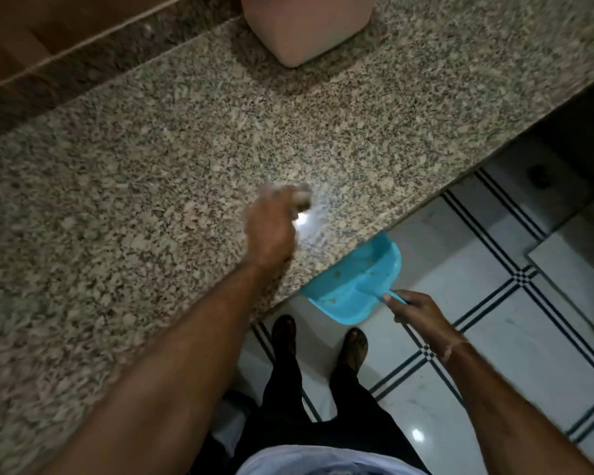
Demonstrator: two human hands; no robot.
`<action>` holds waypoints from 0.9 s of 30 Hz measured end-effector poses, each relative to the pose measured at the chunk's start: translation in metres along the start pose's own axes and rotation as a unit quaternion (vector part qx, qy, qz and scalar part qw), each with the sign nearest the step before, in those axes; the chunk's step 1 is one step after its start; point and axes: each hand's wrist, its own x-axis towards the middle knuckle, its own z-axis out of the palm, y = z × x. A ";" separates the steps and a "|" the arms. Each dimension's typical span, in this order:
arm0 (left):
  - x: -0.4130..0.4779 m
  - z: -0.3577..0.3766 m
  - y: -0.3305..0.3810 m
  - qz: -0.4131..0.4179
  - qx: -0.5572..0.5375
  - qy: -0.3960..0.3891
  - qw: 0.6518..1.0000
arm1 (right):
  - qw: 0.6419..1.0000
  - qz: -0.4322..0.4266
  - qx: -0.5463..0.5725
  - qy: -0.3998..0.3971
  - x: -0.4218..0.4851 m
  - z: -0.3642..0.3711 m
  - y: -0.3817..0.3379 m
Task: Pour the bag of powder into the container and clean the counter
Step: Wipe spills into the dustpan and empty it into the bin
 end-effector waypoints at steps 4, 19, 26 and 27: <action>0.028 -0.018 -0.029 -0.065 -0.076 0.065 0.993 | 1.000 0.010 0.015 0.021 0.000 0.007 0.001; 0.097 -0.015 -0.031 -0.054 -0.054 0.091 0.993 | 0.996 0.045 0.015 0.077 -0.015 0.008 0.000; 0.117 -0.005 -0.027 -0.118 -0.007 0.094 0.988 | 0.994 0.059 0.007 0.095 -0.016 -0.001 0.009; 0.104 0.000 -0.011 -0.016 -0.036 0.080 0.996 | 0.993 0.060 0.009 0.097 -0.015 -0.002 0.008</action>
